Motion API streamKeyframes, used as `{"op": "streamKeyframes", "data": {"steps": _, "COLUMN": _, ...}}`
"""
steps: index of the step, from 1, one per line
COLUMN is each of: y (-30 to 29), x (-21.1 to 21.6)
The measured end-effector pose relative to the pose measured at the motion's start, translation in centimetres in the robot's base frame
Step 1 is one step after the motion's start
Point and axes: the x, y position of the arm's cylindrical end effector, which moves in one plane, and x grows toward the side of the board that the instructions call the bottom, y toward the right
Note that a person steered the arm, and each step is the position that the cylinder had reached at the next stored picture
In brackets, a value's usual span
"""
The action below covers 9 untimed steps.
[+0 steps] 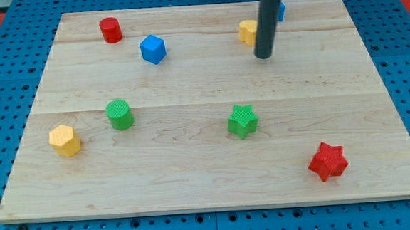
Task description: Place the yellow heart and red star together at the right center of the board
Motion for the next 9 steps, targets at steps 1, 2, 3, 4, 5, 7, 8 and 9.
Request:
{"op": "streamKeyframes", "data": {"steps": 1, "y": -3.3, "x": -1.9}}
{"op": "streamKeyframes", "data": {"steps": 2, "y": -6.8, "x": -4.4}}
{"op": "streamKeyframes", "data": {"steps": 3, "y": -1.5, "x": -7.1}}
{"op": "streamKeyframes", "data": {"steps": 4, "y": 5.3, "x": -7.0}}
{"op": "streamKeyframes", "data": {"steps": 5, "y": 8.7, "x": -5.3}}
{"op": "streamKeyframes", "data": {"steps": 7, "y": 8.7, "x": 3.2}}
{"op": "streamKeyframes", "data": {"steps": 8, "y": 9.5, "x": 0.6}}
{"op": "streamKeyframes", "data": {"steps": 9, "y": 16.1, "x": 0.9}}
